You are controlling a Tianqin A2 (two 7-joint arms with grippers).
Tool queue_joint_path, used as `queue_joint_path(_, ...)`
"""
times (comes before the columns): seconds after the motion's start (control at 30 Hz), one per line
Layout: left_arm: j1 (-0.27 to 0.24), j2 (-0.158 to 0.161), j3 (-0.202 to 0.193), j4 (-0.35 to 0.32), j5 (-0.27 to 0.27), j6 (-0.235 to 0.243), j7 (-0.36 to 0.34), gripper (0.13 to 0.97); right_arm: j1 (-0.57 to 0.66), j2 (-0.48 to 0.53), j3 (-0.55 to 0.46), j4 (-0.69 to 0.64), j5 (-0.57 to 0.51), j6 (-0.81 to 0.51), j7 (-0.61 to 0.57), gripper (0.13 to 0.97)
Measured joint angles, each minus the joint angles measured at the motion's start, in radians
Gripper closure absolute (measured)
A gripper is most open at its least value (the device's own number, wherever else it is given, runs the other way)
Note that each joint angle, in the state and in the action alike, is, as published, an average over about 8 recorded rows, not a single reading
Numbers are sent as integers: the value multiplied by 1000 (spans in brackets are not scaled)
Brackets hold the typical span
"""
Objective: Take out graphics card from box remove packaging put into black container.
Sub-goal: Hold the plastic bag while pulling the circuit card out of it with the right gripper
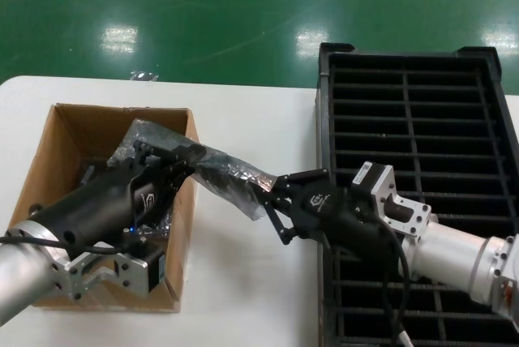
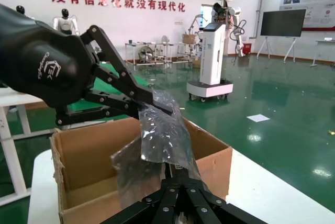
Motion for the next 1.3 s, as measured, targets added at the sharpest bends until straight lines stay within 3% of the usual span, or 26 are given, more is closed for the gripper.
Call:
queue_joint_path(0.5,0,0,0,0,0,0,0,958,-9,-4,-4,5,-15,25,1,908)
queue_joint_path(0.8,0,0,0,0,0,0,0,958,-15,-16,-4,4,-11,34,10,789)
queue_joint_path(1.07,0,0,0,0,0,0,0,958,2,-50,-2,-43,-2,39,-1,605)
queue_joint_path(1.3,0,0,0,0,0,0,0,958,26,-77,8,-102,13,34,-21,596)
